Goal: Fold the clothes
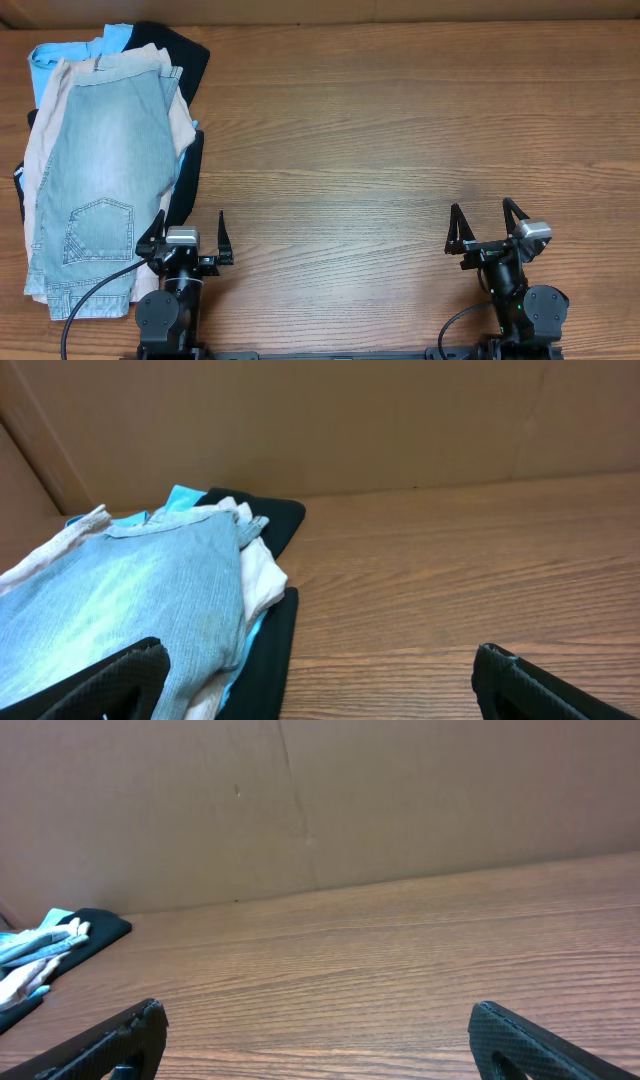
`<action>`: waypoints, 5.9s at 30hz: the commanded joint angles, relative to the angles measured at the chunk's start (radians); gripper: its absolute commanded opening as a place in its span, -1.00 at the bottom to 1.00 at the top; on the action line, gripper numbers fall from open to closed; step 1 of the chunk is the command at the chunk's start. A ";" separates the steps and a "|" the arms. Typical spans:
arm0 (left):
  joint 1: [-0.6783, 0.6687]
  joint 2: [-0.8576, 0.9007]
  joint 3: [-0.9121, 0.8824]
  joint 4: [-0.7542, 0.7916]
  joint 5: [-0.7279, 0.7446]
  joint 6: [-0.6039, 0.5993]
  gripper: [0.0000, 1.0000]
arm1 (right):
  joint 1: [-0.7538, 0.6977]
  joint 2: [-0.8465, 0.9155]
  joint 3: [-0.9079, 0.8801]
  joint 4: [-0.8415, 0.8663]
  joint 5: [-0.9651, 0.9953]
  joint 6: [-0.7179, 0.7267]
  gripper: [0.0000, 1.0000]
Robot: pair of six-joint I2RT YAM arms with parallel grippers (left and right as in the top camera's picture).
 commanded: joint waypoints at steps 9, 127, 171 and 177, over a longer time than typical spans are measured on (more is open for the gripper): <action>0.008 -0.011 -0.006 0.003 0.008 0.005 1.00 | 0.006 -0.011 -0.010 0.006 0.010 0.004 1.00; 0.009 -0.011 0.049 -0.031 0.159 -0.020 1.00 | 0.006 -0.011 -0.009 0.131 -0.093 0.020 1.00; 0.659 1.825 1.333 -0.514 0.224 0.147 1.00 | 0.006 1.548 1.153 -0.052 -0.420 0.102 1.00; 0.760 1.959 1.333 -0.389 0.309 0.282 1.00 | 0.006 1.548 1.153 -0.081 -0.421 0.103 0.99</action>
